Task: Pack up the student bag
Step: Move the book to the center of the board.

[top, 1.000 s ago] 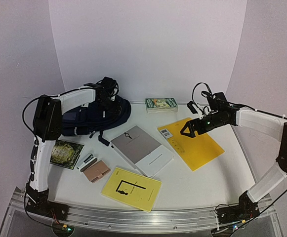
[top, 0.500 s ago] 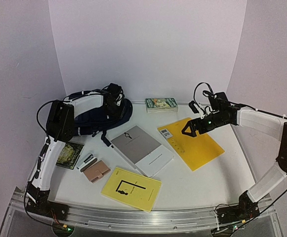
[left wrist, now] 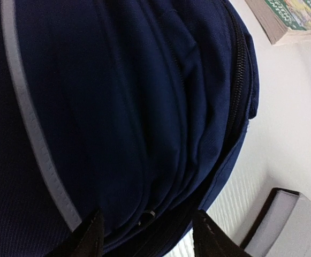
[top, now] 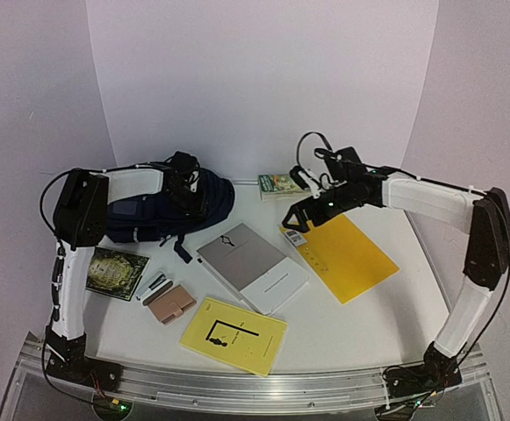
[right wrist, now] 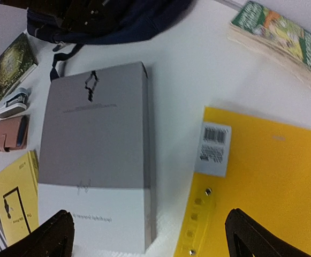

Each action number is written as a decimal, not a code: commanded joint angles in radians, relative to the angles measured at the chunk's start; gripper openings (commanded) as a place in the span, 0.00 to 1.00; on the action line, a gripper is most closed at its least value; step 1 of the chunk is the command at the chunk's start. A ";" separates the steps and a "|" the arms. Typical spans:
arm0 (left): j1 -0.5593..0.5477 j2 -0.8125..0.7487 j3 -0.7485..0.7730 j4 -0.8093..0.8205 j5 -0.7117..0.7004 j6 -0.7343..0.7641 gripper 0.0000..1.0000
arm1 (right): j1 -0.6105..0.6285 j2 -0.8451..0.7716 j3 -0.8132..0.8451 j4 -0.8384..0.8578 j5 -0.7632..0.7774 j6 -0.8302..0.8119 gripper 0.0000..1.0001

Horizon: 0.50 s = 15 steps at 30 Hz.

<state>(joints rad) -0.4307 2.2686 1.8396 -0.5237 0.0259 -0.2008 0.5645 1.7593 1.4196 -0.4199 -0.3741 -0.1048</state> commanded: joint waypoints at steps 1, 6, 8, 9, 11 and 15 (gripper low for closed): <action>0.050 -0.167 -0.079 -0.001 0.089 -0.100 0.67 | 0.144 0.141 0.211 0.016 0.116 -0.008 0.98; 0.081 -0.261 -0.140 -0.017 0.103 -0.151 0.86 | 0.261 0.378 0.490 0.006 0.181 -0.006 0.98; 0.095 -0.300 -0.176 -0.022 0.108 -0.171 0.99 | 0.300 0.468 0.600 -0.009 0.186 0.000 0.98; 0.098 -0.322 -0.197 -0.018 0.112 -0.177 0.99 | 0.310 0.517 0.653 -0.021 0.187 0.003 0.98; 0.099 -0.357 -0.238 -0.018 0.103 -0.185 1.00 | 0.338 0.600 0.741 -0.042 0.203 0.001 0.98; 0.101 -0.414 -0.293 -0.023 0.097 -0.201 1.00 | 0.376 0.733 0.895 -0.060 0.268 -0.017 0.98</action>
<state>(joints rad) -0.3302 1.9418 1.5922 -0.5409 0.1137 -0.3667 0.9186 2.3906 2.1768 -0.4404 -0.1966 -0.1050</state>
